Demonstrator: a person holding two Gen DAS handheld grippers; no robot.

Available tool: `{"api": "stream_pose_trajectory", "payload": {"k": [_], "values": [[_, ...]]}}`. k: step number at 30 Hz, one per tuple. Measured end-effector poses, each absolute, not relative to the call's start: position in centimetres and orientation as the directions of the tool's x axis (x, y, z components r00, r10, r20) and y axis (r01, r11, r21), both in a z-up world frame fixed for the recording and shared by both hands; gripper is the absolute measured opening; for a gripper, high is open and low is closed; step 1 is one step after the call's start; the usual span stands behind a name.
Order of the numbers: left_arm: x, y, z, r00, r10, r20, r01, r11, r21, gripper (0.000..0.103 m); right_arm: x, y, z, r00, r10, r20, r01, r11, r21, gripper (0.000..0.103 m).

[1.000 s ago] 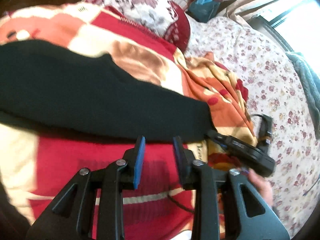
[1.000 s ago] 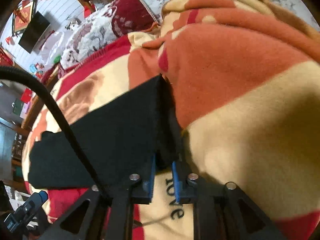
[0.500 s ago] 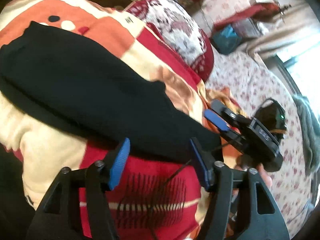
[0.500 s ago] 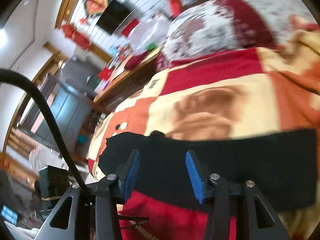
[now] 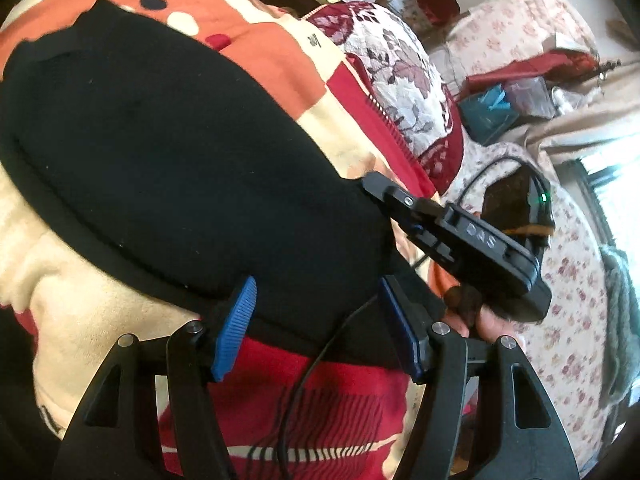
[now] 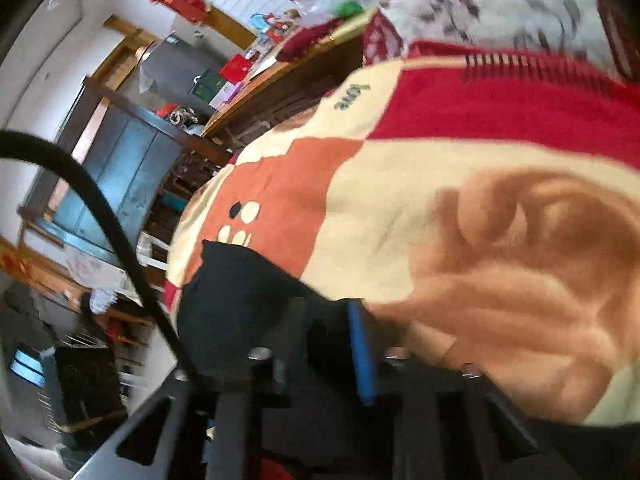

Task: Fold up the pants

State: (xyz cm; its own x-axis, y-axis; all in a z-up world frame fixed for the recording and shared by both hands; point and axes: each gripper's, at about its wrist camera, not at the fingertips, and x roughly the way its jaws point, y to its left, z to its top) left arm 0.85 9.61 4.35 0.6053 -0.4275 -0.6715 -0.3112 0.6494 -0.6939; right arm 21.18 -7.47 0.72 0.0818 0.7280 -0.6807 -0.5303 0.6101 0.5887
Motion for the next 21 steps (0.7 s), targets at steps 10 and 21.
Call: {"api": "stream_pose_trajectory", "payload": {"k": [10, 21], "values": [[0.2, 9.2, 3.5, 0.578, -0.371, -0.726, -0.296, 0.734, -0.611, 0.016, 19.8, -6.4, 0.6, 0.219, 0.586, -0.780, -0.585, 0.719, 0.376, 0.010], [-3.0, 14.9, 7.1, 0.629, -0.278, -0.725, -0.355, 0.728, -0.587, 0.045, 16.6, -7.9, 4.0, 0.293, 0.640, -0.710, -0.589, 0.706, 0.393, 0.051]]}}
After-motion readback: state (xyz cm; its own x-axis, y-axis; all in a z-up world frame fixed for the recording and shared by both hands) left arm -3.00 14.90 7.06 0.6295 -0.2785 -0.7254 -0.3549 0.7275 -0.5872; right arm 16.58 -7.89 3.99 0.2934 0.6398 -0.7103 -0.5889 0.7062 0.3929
